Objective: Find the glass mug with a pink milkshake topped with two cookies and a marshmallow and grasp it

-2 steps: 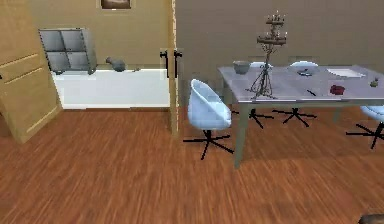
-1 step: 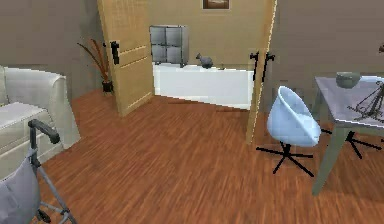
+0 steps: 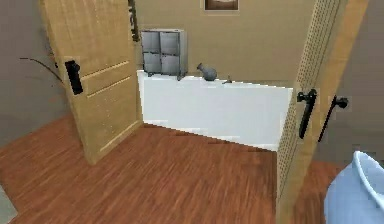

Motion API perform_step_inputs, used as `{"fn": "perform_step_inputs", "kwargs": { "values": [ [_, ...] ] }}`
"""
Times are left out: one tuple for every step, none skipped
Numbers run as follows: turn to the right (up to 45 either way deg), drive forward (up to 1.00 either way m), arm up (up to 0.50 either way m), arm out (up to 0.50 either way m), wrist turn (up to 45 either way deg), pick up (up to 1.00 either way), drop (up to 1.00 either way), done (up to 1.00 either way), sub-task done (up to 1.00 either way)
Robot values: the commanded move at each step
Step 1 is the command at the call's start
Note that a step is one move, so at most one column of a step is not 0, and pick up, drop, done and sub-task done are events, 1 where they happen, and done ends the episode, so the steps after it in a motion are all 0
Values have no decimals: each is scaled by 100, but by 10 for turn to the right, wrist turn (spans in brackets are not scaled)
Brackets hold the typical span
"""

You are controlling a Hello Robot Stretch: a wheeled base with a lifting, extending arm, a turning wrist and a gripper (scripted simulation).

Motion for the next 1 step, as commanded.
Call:
{"fn": "perform_step_inputs", "kwargs": {
  "values": [
    [-30, 0, 0, 0, 0, 0, 0, 0, 0]
  ]
}}
